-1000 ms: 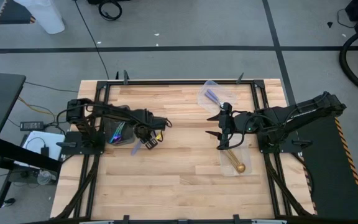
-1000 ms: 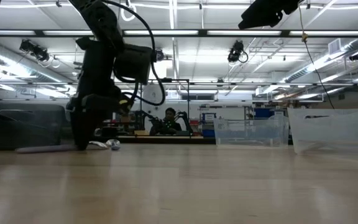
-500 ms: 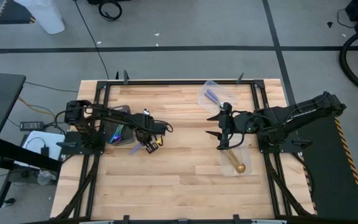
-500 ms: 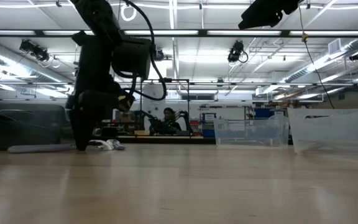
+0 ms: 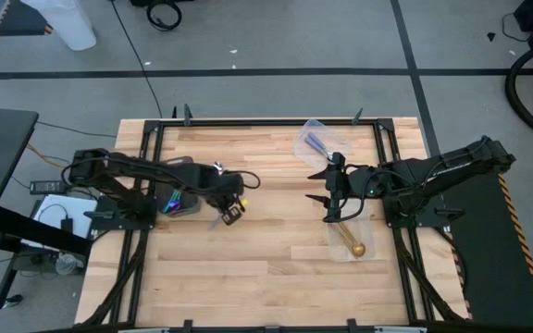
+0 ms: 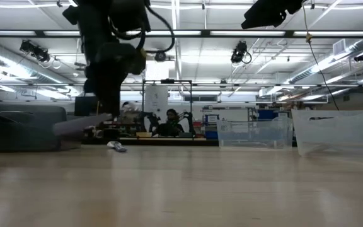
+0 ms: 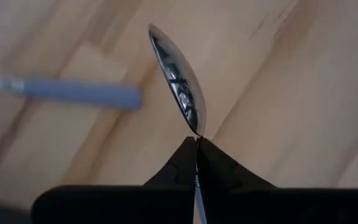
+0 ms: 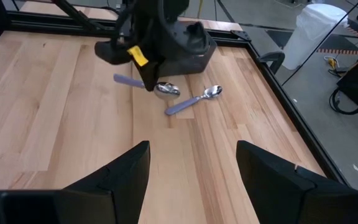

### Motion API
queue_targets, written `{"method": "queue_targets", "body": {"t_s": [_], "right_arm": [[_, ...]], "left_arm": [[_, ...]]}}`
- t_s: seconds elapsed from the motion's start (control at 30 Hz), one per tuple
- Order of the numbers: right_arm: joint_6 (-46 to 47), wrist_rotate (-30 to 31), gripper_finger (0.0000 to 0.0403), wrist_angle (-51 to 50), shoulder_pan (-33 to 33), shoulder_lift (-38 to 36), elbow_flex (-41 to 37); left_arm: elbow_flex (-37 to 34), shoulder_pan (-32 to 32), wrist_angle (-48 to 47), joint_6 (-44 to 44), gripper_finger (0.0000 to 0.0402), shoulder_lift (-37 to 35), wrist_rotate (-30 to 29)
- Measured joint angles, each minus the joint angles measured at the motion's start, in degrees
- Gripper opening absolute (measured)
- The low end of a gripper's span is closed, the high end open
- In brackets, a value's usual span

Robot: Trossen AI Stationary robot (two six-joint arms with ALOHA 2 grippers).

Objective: Sort silverware by color (type)
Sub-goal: Put the purple spoon into the top transparent bin

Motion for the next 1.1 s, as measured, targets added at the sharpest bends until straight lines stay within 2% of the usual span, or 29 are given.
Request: {"method": "queue_targets", "body": {"t_s": [0.27,0.4,0.6,0.7,0.97,1.1], "right_arm": [[0.00,0.00,0.0249,0.09,0.00,0.00,0.00],[-0.94,0.00,0.0249,1.67,0.00,0.00,0.02],[-1.29,0.00,0.0249,3.23,-0.02,0.00,0.02],[-1.29,0.00,0.0249,3.48,0.00,0.00,0.02],[-1.27,0.00,0.0249,3.50,-0.01,0.00,0.02],[-1.23,0.00,0.0249,3.49,-0.02,-0.02,0.02]], "left_arm": [[0.02,-5.17,8.19,7.70,0.0005,-0.15,0.11],[0.02,-7.88,10.86,9.36,0.0004,-0.07,-3.30],[0.04,-8.64,16.44,11.85,0.0003,-0.09,-6.40],[0.04,-9.23,19.77,16.92,0.0002,-0.09,-11.09],[0.07,-11.25,27.03,33.70,0.0002,0.81,-31.65],[0.08,-11.21,31.02,41.37,0.0002,2.55,-36.74]]}}
